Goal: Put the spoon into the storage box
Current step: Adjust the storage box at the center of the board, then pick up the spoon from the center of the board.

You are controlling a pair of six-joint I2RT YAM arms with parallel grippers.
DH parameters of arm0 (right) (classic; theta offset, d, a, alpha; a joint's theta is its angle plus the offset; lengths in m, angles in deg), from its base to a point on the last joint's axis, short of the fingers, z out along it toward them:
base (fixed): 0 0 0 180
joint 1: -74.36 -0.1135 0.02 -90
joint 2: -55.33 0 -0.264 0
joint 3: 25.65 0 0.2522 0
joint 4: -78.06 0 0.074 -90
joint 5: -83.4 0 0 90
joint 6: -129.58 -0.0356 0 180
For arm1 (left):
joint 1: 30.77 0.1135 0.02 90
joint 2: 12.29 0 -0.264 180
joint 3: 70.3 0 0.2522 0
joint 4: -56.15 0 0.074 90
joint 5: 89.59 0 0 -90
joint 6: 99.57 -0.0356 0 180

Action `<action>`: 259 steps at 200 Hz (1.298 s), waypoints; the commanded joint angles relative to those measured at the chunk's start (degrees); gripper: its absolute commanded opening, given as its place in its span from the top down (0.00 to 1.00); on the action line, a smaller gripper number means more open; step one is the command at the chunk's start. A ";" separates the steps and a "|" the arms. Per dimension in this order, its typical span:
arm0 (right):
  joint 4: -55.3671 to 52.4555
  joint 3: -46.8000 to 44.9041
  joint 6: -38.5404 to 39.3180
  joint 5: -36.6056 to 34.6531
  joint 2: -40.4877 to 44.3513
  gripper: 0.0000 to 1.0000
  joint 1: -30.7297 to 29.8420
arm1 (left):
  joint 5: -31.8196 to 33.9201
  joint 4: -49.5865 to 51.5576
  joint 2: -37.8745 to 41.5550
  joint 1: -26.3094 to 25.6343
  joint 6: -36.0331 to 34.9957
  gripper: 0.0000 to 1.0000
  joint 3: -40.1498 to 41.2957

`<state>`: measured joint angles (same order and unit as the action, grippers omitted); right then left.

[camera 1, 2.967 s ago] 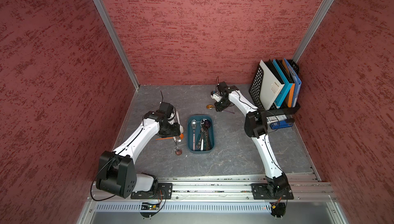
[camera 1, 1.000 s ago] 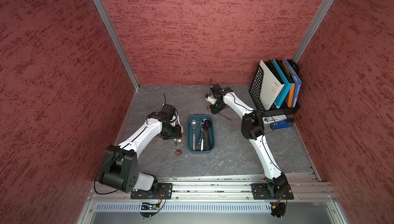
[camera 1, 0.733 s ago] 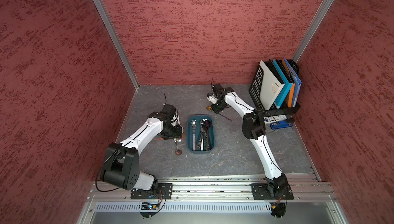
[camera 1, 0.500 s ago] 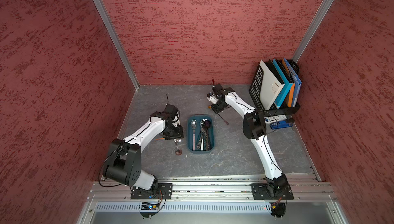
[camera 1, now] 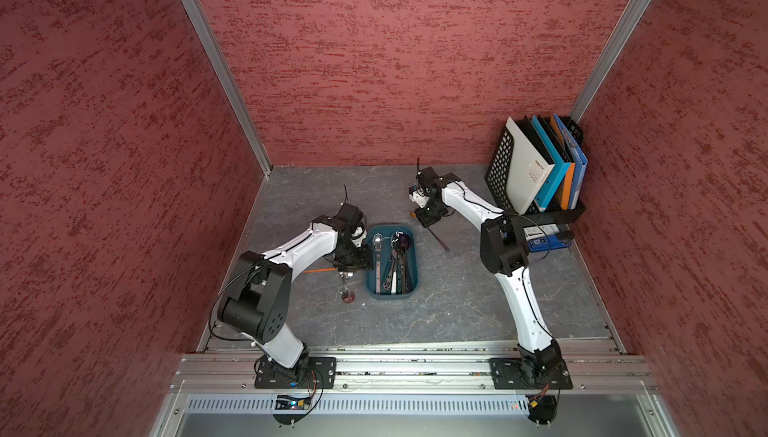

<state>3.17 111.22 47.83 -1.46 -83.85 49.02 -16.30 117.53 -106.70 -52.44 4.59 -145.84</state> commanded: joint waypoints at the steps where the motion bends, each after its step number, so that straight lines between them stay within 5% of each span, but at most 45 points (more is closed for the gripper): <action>1: -1.62 -1.06 -2.32 -0.66 6.27 1.00 0.12 | -2.03 -1.90 -1.96 -0.47 2.62 0.41 -4.20; 96: -4.98 -10.61 -7.08 0.08 20.13 1.00 1.28 | -11.88 -6.52 -9.89 -1.73 14.26 0.42 -11.55; 144: -6.10 -12.57 -12.09 5.62 23.75 1.00 1.40 | -11.82 -7.27 -11.76 -4.34 19.97 0.44 -13.77; 259: 5.36 -27.51 -31.99 12.56 30.86 1.00 -7.38 | -0.14 -2.38 4.00 2.84 9.89 0.42 -5.28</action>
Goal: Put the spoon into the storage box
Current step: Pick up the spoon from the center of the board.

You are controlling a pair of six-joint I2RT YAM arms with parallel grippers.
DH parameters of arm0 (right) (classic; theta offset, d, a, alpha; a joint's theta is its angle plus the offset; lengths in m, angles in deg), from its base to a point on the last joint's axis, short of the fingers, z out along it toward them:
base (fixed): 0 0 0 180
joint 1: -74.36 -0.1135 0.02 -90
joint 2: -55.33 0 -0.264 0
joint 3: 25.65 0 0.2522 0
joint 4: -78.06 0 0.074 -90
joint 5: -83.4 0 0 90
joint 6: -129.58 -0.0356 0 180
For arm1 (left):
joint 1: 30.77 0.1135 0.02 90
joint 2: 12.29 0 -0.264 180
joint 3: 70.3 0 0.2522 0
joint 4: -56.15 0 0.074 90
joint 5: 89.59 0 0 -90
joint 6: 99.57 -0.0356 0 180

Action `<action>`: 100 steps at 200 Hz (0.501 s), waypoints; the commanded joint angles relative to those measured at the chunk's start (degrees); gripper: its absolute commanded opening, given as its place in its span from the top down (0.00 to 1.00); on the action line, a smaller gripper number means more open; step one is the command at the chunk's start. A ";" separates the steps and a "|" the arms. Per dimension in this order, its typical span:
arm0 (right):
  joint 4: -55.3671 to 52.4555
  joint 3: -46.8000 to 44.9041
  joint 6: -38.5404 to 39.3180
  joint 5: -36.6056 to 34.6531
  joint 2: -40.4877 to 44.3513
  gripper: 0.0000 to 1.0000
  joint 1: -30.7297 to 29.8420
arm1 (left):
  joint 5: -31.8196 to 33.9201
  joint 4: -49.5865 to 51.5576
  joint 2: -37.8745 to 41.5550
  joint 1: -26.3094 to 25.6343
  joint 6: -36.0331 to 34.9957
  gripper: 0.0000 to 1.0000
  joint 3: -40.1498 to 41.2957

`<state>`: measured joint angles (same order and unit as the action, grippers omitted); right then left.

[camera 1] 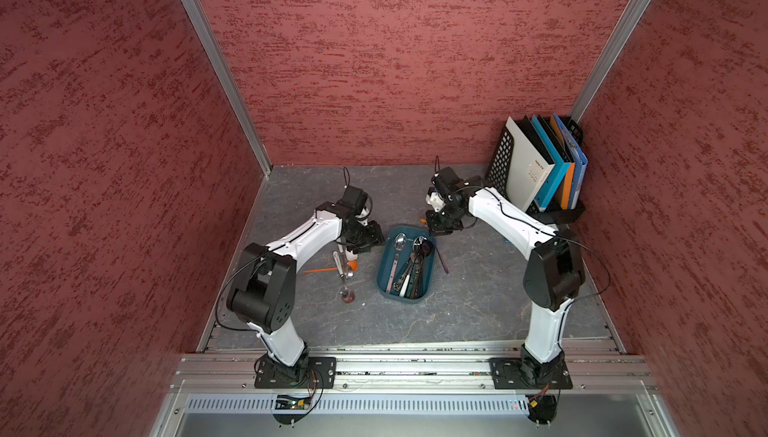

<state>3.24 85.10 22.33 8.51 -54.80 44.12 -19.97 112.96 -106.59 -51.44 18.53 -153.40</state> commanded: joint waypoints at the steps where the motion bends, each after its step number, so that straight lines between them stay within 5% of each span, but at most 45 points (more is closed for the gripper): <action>1: 5.44 -1.51 -6.70 2.66 1.78 1.00 -2.60 | 3.61 2.25 4.05 1.89 -4.08 0.42 2.37; 100: 8.64 -1.69 -14.60 2.07 -4.57 1.00 -7.07 | 3.99 2.57 15.25 8.22 -8.31 0.41 11.48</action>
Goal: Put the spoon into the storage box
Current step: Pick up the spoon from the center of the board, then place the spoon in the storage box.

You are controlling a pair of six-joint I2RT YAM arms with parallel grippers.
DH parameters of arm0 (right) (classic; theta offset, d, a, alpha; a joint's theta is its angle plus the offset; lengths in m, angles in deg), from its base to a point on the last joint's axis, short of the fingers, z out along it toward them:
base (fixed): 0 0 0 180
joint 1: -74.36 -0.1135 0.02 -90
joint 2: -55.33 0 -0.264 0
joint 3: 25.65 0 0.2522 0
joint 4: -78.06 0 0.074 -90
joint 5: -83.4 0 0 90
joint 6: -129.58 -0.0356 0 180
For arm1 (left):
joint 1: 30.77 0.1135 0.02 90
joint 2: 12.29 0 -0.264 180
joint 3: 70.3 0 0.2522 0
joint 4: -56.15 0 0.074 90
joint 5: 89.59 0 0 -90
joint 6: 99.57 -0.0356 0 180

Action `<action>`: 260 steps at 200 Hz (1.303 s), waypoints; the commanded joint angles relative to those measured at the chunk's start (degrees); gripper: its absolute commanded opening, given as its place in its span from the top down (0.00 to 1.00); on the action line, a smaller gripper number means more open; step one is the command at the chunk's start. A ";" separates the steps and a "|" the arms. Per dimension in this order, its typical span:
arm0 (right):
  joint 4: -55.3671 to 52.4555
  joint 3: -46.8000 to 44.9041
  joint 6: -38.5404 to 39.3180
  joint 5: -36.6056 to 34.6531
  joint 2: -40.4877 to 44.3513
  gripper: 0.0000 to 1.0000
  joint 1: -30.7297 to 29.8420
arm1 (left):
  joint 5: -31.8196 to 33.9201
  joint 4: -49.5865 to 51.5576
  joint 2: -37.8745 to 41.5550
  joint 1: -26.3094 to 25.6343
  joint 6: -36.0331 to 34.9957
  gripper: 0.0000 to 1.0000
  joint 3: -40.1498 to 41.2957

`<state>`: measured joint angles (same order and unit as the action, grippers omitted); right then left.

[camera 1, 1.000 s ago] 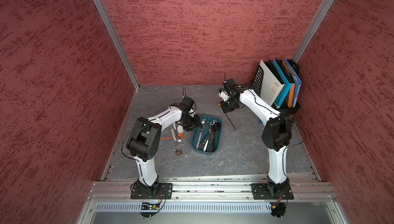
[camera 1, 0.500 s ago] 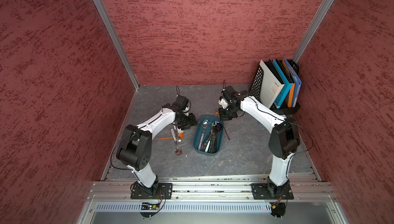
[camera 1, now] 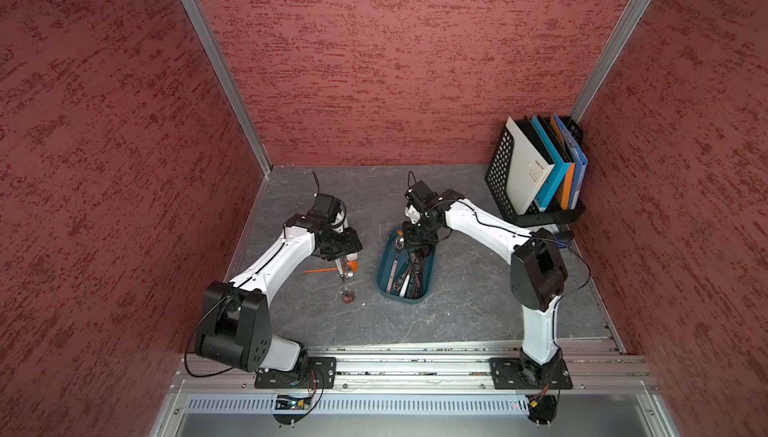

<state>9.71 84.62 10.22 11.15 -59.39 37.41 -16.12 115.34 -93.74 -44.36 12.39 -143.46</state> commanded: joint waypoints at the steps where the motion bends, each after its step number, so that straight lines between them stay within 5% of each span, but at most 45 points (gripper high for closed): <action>1: 2.23 -1.26 -2.47 -0.55 0.02 1.00 -0.38 | 0.08 0.23 2.51 1.21 -2.22 0.41 1.55; 162: -1.15 1.86 0.69 -8.44 -8.48 1.00 -0.49 | 4.00 2.29 4.73 3.56 -5.72 0.40 4.24; 222: -0.42 1.23 1.42 -8.42 -7.64 0.78 -0.49 | 4.93 3.85 4.05 3.61 -5.51 0.40 2.74; 260: 0.31 0.06 1.52 -7.74 -5.65 0.73 -0.49 | 5.54 4.96 3.03 3.61 -5.43 0.40 0.92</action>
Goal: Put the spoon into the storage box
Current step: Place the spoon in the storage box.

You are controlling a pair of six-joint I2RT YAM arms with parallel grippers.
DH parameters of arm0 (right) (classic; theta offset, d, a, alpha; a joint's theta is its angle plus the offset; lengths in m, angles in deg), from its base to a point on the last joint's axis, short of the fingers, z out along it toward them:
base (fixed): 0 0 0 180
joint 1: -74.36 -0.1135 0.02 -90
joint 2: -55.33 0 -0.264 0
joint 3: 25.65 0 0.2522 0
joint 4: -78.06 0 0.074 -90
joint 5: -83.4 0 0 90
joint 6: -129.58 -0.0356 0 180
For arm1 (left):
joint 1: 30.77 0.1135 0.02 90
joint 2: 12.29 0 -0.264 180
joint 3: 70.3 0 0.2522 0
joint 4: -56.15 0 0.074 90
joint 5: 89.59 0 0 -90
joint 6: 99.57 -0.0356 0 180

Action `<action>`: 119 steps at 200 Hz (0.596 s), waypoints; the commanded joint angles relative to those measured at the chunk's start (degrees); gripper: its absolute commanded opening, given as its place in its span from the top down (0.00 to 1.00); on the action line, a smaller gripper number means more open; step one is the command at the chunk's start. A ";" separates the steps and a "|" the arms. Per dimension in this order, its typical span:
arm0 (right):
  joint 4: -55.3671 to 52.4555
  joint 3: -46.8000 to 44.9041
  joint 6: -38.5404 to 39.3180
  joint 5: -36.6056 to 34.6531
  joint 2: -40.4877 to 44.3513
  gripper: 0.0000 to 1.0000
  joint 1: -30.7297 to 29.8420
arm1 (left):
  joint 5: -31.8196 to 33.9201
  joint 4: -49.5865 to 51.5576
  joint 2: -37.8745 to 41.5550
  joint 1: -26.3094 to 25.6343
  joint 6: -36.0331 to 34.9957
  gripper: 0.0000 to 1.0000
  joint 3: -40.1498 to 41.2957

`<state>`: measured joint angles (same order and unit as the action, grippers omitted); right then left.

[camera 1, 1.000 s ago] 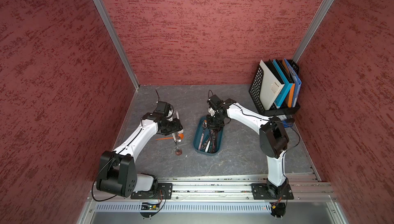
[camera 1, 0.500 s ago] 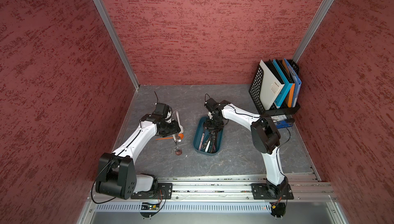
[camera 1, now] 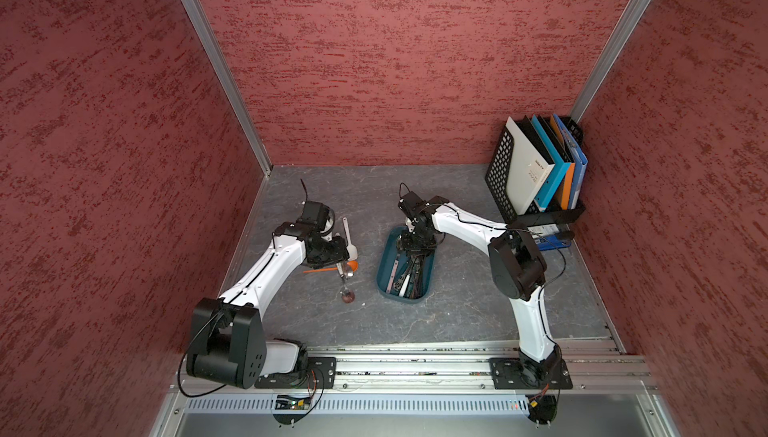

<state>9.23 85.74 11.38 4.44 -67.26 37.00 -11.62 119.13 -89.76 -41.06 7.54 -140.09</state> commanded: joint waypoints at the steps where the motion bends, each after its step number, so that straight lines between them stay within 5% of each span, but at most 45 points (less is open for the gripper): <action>1: 0.82 -1.13 0.40 -1.03 2.28 0.73 -0.07 | 1.04 1.16 -0.98 0.33 -0.58 0.40 -2.61; 119: 0.04 -4.43 10.62 -3.84 16.54 0.62 0.70 | 2.00 3.13 -25.39 0.18 1.12 0.40 -23.59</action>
<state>9.29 83.29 18.39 2.41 -52.81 37.19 -9.69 121.62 -110.96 -41.06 7.84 -159.66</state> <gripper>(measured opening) 0.376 0.603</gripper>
